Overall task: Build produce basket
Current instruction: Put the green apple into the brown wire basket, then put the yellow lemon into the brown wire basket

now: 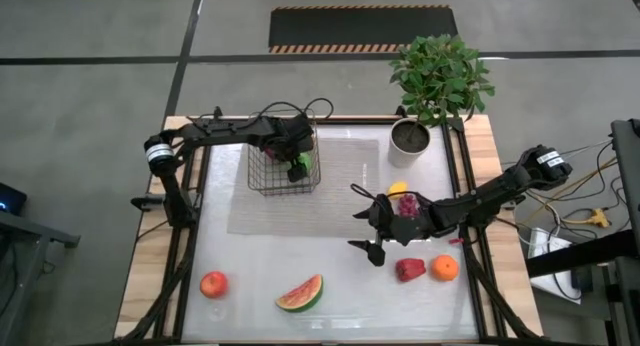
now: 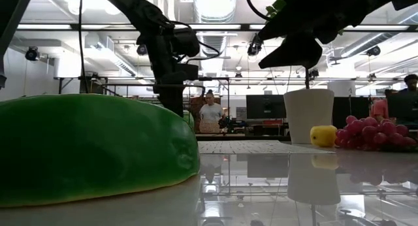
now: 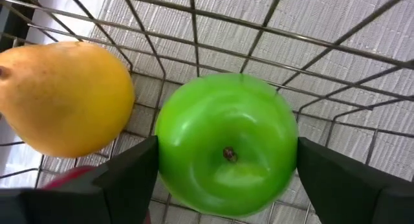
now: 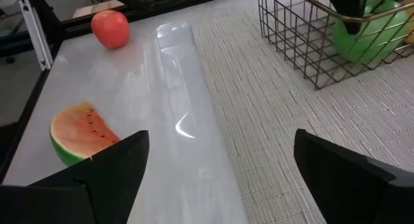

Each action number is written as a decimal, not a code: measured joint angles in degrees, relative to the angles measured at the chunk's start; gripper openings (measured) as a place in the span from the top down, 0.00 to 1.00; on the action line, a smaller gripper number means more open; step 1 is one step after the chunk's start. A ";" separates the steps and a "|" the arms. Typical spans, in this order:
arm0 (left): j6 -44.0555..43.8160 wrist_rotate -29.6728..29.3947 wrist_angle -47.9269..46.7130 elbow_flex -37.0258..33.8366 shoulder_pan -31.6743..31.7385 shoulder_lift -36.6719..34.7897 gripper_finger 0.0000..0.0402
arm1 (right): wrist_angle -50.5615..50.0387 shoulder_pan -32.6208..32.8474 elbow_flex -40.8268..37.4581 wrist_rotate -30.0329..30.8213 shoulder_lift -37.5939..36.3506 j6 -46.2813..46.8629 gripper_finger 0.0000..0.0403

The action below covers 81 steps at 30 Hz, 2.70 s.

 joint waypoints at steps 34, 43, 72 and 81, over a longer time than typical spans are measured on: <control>0.99 0.00 -3.20 -0.26 -5.84 -13.37 0.09 | 1.30 0.00 0.00 0.02 -0.02 1.57 0.09; -1.99 -1.26 15.44 -8.62 -23.70 -26.14 0.09 | 1.10 -0.83 -0.02 0.08 -0.11 7.46 0.09; 4.91 -13.22 54.17 -37.16 -37.13 -44.11 0.09 | -70.30 -19.34 21.20 0.76 10.23 37.37 0.09; 6.06 -15.66 54.00 -37.90 -37.13 -44.97 0.09 | -70.54 -23.39 21.80 -6.66 15.91 12.48 0.09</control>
